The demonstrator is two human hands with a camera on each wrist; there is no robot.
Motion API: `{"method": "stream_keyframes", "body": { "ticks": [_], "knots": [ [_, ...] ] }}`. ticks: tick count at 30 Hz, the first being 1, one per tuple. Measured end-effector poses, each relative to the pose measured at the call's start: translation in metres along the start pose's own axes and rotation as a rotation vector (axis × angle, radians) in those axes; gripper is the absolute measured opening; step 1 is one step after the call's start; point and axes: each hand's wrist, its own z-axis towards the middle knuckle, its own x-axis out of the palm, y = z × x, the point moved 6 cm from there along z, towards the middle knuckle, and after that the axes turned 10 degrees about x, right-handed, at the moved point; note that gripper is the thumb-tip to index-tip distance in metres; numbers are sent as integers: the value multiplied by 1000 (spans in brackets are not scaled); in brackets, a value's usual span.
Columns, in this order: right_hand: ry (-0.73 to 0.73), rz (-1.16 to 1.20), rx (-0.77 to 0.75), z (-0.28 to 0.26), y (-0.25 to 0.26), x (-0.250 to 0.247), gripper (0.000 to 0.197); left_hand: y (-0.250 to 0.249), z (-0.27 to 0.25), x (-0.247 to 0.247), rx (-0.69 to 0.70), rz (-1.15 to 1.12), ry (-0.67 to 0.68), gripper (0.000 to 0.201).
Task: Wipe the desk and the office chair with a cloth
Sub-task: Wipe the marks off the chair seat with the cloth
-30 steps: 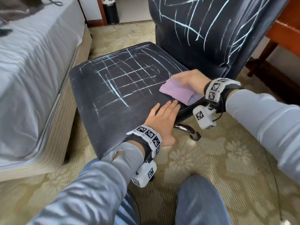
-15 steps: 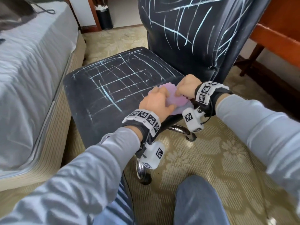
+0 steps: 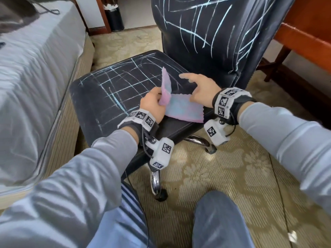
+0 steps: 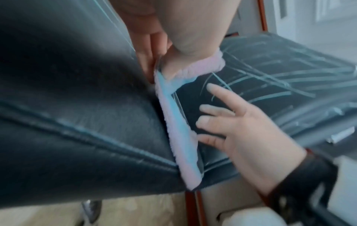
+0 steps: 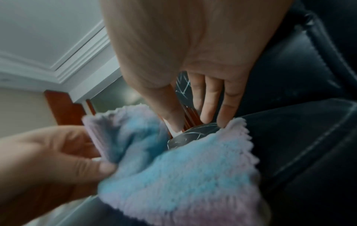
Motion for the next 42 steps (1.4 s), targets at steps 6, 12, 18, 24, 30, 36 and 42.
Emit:
{"method": "stream_keyframes", "body": {
  "ticks": [6, 12, 18, 24, 30, 36, 42],
  "knots": [
    [74, 154, 158, 9, -2, 12, 85, 15, -3, -10, -328, -692, -60, 28],
    [192, 307, 213, 13, 3, 21, 72, 10, -2, -14, -343, -748, 39, 24],
    [226, 551, 108, 8, 22, 13, 43, 13, 19, -25, -129, -182, 84, 13],
    [53, 363, 57, 37, 32, -7, 33, -8, 38, -49, 116, 5, -2, 28],
    [87, 88, -106, 2, 16, 12, 35, 14, 25, -27, 280, 245, 189, 40],
    [200, -488, -243, -23, 2, 46, 61, 10, -16, -9, 501, 555, 366, 66],
    [70, -601, -377, -26, 15, 52, 55, -7, -14, 5, 481, 708, 526, 38]
  ]
}}
